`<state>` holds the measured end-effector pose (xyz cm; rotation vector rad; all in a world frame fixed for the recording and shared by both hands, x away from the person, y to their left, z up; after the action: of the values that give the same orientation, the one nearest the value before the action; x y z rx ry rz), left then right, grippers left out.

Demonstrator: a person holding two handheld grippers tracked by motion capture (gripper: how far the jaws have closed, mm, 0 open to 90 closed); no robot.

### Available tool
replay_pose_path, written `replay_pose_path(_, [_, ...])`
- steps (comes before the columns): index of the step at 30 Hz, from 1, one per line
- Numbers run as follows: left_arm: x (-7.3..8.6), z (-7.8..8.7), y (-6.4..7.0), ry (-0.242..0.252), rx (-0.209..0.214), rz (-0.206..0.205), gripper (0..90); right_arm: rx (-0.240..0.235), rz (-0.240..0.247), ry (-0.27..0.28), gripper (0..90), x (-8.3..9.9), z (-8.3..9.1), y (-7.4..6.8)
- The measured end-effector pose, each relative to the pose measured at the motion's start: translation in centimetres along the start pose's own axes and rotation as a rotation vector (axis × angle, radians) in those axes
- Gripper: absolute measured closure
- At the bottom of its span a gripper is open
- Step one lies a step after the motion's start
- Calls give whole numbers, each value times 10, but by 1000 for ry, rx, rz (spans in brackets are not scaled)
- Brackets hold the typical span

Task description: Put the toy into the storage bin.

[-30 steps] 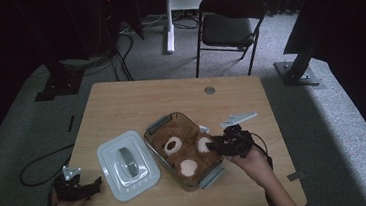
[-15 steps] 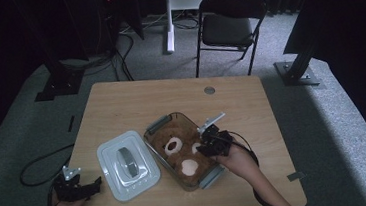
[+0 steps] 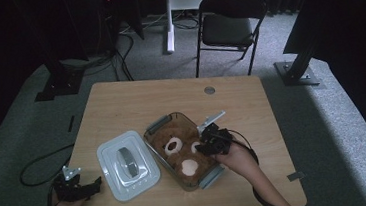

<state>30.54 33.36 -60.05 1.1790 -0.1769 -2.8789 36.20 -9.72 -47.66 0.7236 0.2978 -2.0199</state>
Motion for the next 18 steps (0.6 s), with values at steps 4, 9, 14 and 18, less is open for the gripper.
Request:
replay_pose_path(4, [0, 0, 0, 1, 0, 1, 6, -41, -28, 85, 527, -3, 24, 0])
replay_pose_path(9, [0, 0, 0, -2, 0, 1, 6, -30, -14, 198, 486, -11, 61, -13])
replay_pose_path(14, [0, 0, 0, -3, 0, 0, 6, -108, 41, 227, 477, -14, 70, -46])
replay_pose_path(18, [0, 0, 0, -2, 0, 1, 6, -145, 76, 181, 475, -10, 55, -60])
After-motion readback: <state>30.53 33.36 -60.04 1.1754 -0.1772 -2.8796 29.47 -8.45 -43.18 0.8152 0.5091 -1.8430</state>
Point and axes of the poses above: each handheld gripper's, and its own axes: z roughly backward along the jaws, x roughly out of its underside, y roughly to its right, the point moved 6 cm from there along -z, roughly forward along the jaws, and after that the axes turned 11 degrees about z, right-handed, at the moved point
